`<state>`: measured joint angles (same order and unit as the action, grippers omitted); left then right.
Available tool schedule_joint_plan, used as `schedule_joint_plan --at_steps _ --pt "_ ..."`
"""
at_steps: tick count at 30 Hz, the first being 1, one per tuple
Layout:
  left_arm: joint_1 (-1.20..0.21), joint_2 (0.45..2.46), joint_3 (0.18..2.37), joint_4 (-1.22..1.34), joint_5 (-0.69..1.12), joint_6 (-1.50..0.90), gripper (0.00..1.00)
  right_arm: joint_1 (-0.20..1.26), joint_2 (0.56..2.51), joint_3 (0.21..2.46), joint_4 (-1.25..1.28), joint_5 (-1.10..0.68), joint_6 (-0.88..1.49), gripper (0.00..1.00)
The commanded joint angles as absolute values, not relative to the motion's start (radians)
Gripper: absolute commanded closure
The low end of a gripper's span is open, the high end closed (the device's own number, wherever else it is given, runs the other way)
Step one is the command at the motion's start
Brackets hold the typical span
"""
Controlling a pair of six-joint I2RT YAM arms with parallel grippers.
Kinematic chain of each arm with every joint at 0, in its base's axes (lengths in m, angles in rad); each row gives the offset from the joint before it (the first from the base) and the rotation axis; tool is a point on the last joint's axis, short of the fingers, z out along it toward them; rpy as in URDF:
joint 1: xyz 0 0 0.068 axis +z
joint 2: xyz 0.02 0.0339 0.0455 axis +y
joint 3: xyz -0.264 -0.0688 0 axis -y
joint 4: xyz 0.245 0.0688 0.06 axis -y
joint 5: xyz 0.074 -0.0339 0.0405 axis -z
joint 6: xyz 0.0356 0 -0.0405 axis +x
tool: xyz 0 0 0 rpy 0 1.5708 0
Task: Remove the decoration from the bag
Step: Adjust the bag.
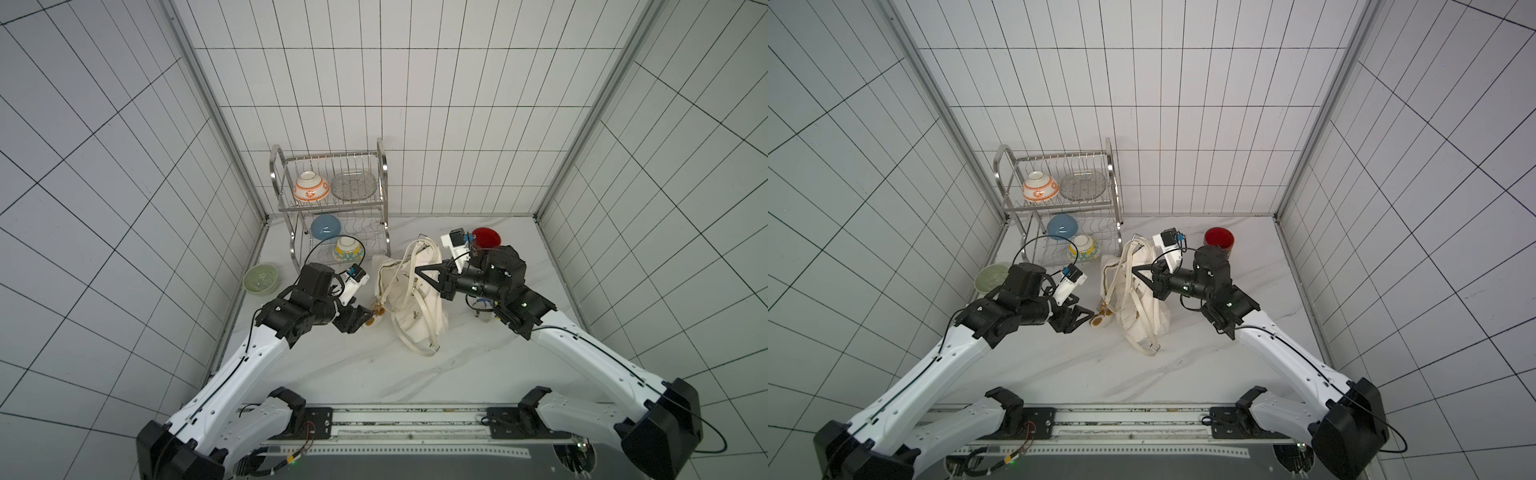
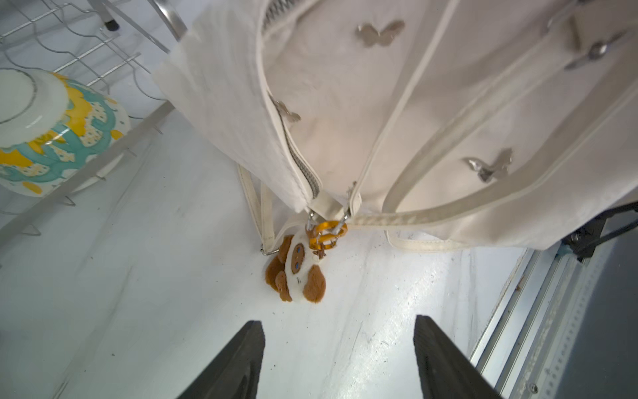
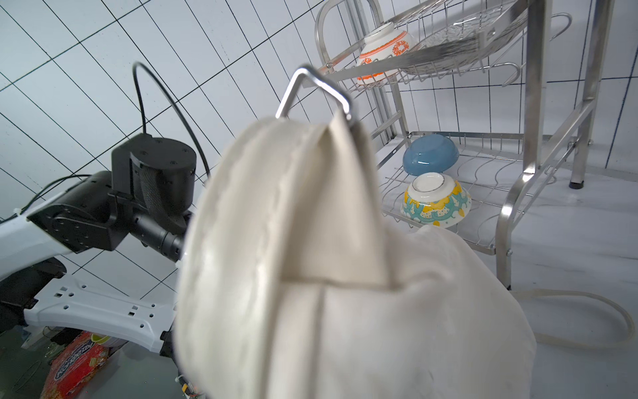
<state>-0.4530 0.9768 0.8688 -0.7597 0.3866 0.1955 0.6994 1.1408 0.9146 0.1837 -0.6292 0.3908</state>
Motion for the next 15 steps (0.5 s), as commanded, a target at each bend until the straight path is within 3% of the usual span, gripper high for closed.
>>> schedule_joint_plan --at_steps 1,15 --pt "-0.497 0.927 0.787 -0.54 0.423 0.298 0.29 0.69 1.136 0.942 0.277 -0.659 0.408 1.0" --pt "-0.65 1.148 0.724 -0.227 0.159 0.455 0.29 0.685 1.144 0.94 0.277 -0.667 0.43 1.0"
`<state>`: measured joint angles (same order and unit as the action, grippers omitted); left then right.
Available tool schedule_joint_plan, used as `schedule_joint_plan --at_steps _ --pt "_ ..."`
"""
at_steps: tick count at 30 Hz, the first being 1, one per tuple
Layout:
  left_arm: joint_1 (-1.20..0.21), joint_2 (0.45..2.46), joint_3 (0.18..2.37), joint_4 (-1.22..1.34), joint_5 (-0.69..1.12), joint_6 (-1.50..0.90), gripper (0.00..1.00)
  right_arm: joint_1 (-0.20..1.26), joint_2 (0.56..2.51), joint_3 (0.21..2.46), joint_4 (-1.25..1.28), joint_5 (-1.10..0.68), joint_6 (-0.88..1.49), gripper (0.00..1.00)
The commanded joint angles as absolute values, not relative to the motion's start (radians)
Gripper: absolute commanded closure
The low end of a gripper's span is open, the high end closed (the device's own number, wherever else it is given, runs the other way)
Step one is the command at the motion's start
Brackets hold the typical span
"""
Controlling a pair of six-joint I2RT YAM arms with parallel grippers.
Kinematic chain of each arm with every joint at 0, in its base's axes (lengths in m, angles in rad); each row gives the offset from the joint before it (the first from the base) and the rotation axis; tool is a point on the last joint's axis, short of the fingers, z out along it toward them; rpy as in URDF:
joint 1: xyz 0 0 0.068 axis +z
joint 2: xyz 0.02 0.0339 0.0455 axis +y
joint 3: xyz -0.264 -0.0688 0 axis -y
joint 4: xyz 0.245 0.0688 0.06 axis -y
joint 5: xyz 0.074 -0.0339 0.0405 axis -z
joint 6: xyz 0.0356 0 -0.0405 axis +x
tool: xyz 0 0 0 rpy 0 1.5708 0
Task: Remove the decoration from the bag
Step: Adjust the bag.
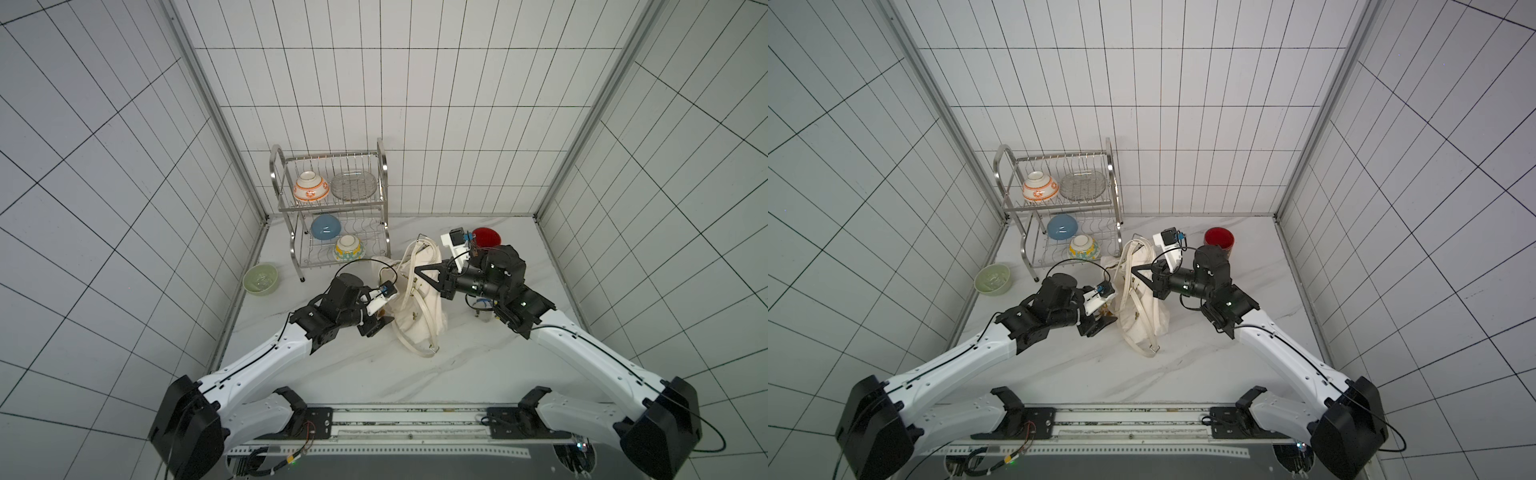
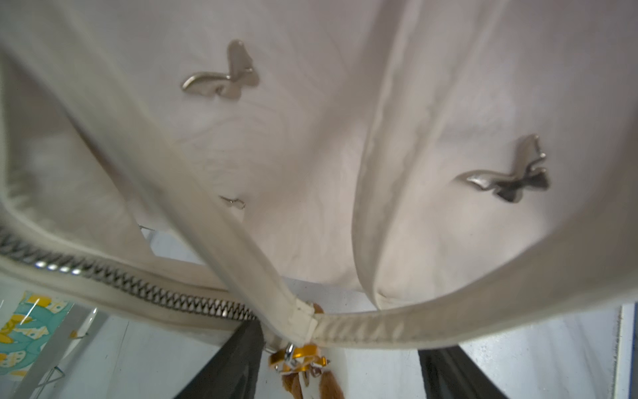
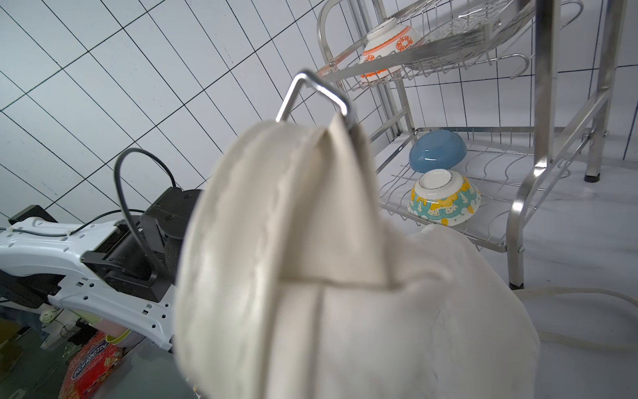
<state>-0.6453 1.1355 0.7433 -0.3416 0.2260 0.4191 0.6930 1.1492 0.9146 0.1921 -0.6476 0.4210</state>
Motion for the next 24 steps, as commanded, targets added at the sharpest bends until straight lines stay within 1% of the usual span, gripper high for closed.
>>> schedule_joint_plan --at_steps 1,3,4,5,8,9,10,13,18,21,24 --pt "-0.653 1.159 0.723 -0.219 0.142 0.455 0.3 0.684 1.144 0.938 0.275 -0.668 0.431 1.0" --pt "-0.656 1.164 0.729 -0.206 0.102 0.449 0.37 0.684 1.147 0.932 0.275 -0.665 0.437 1.0" --pt "-0.657 1.162 0.734 -0.206 0.092 0.447 0.44 0.681 1.15 0.928 0.276 -0.668 0.441 1.0" --pt "-0.657 1.158 0.739 -0.207 0.079 0.443 0.57 0.681 1.152 0.924 0.278 -0.667 0.445 1.0" --pt "-0.658 1.14 0.747 -0.225 0.06 0.434 0.88 0.677 1.152 0.909 0.279 -0.658 0.447 1.0" --pt "-0.658 1.133 0.754 -0.243 0.06 0.431 0.96 0.674 1.149 0.903 0.278 -0.651 0.448 1.0" --pt "-0.658 1.126 0.764 -0.272 0.06 0.428 1.0 0.672 1.144 0.898 0.278 -0.645 0.451 1.0" --pt "-0.658 1.092 0.813 -0.381 0.069 0.403 1.0 0.668 1.136 0.874 0.278 -0.631 0.445 1.0" --pt "-0.659 1.01 0.922 -0.603 0.141 0.293 1.0 0.655 1.152 0.853 0.234 -0.605 0.386 1.0" --pt "-0.658 0.95 0.989 -0.669 0.207 0.217 1.0 0.651 1.183 0.844 0.22 -0.588 0.359 1.0" --pt "-0.65 0.905 1.042 -0.66 0.261 0.15 1.0 0.649 1.219 0.858 0.187 -0.589 0.327 1.0"
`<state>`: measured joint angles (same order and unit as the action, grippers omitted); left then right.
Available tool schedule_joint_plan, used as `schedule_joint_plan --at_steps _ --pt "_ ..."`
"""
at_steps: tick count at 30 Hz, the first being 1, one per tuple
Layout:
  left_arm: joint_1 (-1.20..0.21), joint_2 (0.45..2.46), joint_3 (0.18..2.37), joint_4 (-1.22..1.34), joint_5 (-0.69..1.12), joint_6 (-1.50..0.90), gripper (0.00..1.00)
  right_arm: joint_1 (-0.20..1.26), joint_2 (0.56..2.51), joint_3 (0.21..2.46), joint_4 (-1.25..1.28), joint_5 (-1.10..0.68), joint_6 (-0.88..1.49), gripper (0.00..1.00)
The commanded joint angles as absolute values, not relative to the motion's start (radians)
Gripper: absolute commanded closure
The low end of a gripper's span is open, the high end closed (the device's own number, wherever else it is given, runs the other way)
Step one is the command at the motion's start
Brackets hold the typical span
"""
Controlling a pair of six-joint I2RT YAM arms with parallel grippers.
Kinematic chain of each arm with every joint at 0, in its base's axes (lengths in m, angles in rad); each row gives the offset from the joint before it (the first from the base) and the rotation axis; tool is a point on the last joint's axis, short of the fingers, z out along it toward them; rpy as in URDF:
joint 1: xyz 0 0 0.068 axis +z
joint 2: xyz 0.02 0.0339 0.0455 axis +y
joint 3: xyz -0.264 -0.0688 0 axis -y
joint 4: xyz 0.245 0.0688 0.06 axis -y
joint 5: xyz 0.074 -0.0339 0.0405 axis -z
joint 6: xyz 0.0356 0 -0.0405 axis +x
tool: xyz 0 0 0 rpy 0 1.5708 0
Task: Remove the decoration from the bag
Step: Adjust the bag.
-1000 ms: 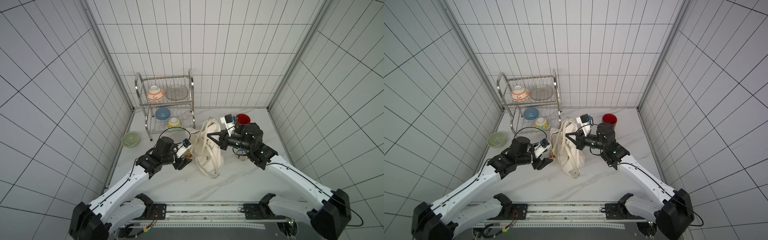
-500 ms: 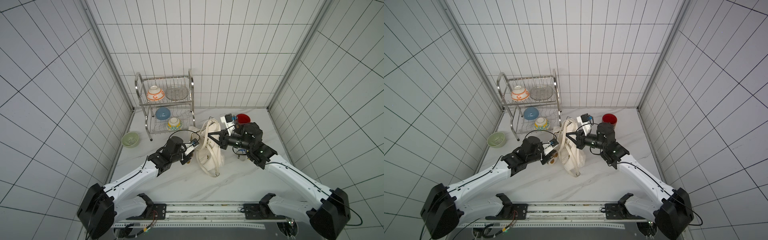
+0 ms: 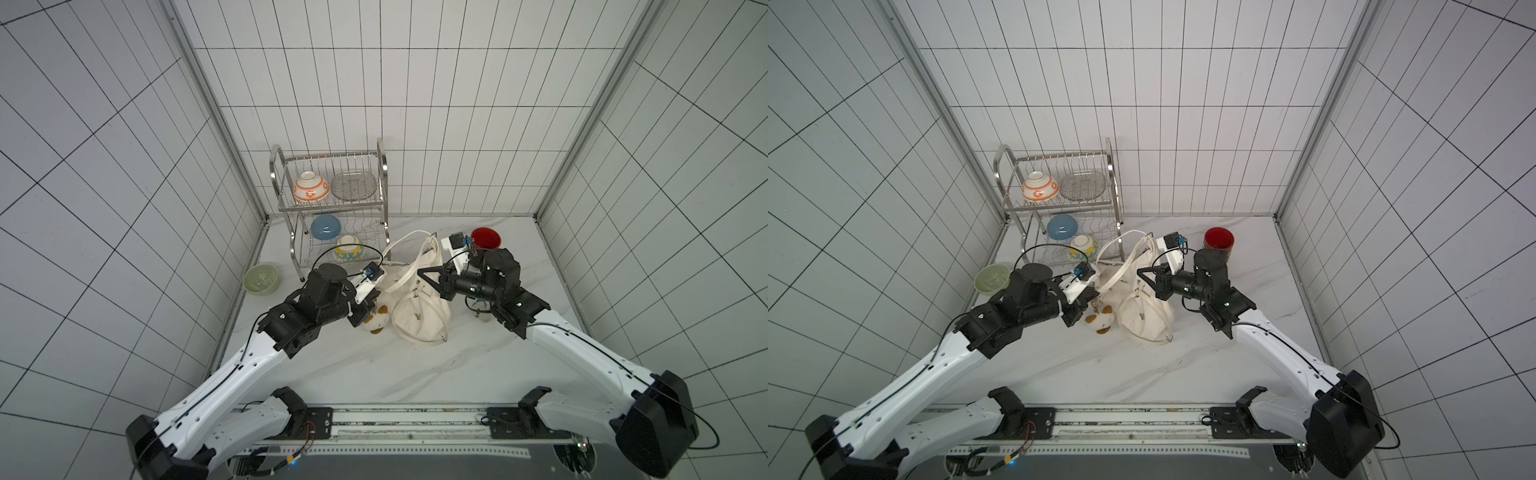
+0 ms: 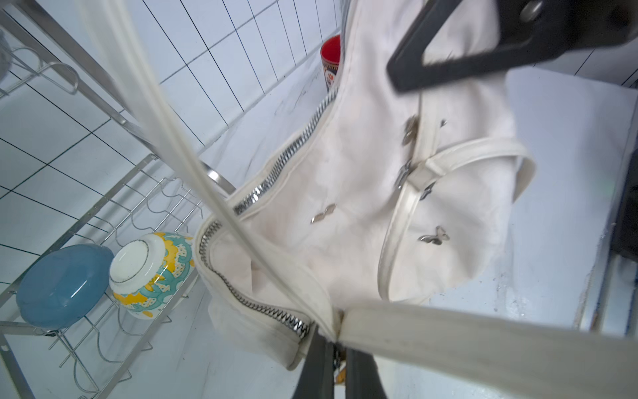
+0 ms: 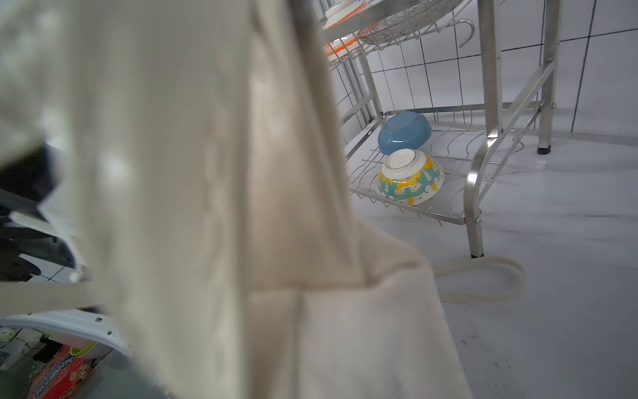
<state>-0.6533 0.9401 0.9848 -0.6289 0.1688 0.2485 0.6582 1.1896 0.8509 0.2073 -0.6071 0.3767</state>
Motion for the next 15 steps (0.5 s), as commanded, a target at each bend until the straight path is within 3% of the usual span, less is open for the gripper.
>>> schedule_joint_plan --at_steps 1,8,15 --pt "-0.644 0.896 1.057 -0.647 0.285 0.13 1.0 0.648 1.23 0.86 0.182 -0.587 0.324 1.0" --pt "-0.529 0.897 1.107 -0.49 0.471 -0.06 1.0 0.65 1.294 0.876 0.151 -0.613 0.303 1.0" --pt "-0.454 0.997 1.187 -0.397 0.609 -0.211 1.0 0.652 1.309 0.89 0.067 -0.58 0.229 0.9"
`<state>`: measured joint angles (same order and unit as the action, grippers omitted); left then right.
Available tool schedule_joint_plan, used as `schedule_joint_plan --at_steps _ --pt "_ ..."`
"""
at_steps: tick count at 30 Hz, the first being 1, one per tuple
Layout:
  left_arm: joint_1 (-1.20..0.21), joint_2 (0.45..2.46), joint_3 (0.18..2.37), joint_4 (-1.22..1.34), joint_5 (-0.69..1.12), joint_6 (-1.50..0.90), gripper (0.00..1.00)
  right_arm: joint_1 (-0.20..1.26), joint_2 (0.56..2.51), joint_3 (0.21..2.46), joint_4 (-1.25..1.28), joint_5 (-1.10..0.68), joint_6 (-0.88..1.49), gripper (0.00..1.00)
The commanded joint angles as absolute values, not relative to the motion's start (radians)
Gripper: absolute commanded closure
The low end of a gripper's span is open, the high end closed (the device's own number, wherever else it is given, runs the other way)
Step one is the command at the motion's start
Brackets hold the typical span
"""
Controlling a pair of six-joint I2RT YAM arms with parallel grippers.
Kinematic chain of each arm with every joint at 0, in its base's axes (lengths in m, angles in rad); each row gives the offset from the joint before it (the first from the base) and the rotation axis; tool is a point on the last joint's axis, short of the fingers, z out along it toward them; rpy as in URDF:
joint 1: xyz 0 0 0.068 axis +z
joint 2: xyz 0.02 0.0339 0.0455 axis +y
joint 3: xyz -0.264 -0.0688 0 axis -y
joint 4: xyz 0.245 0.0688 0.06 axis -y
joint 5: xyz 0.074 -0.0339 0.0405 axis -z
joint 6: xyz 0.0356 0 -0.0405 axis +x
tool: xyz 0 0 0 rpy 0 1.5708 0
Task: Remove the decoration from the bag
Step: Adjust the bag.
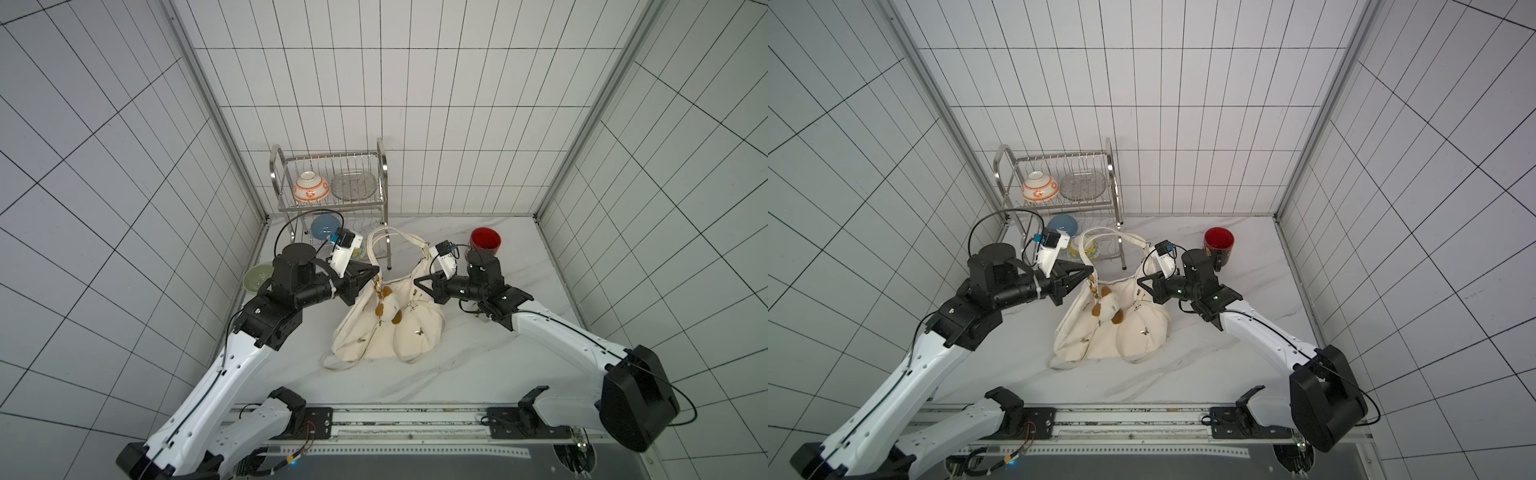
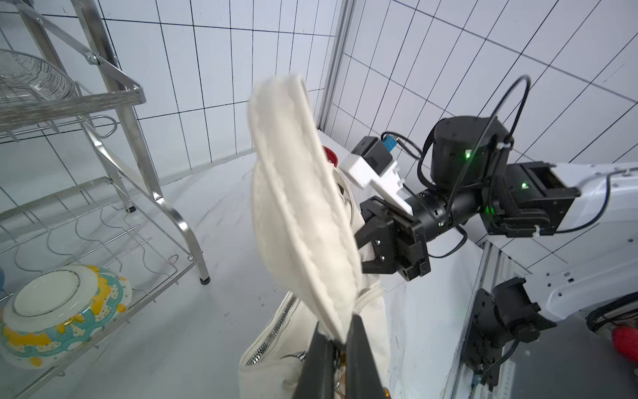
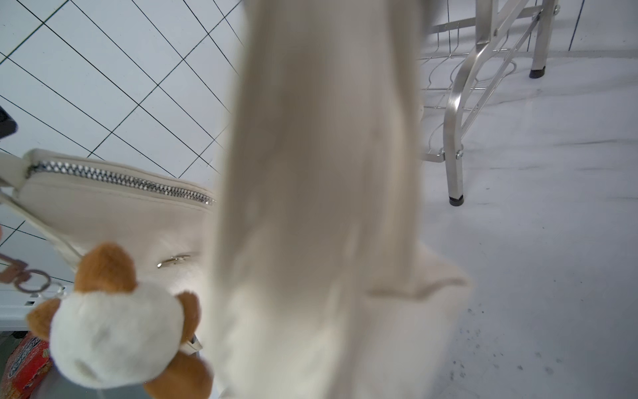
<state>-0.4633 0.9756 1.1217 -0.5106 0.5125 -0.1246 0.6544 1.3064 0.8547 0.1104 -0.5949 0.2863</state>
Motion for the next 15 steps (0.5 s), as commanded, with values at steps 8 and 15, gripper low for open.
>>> schedule_joint_plan --at_steps 8,15 --pt "-0.44 1.075 1.214 -0.381 0.615 -0.246 1.0 0.651 1.298 0.934 -0.028 -0.508 0.156 0.67" --pt "-0.376 1.107 1.195 -0.356 0.597 -0.365 1.0 0.634 1.233 0.968 -0.133 -0.45 0.114 0.45"
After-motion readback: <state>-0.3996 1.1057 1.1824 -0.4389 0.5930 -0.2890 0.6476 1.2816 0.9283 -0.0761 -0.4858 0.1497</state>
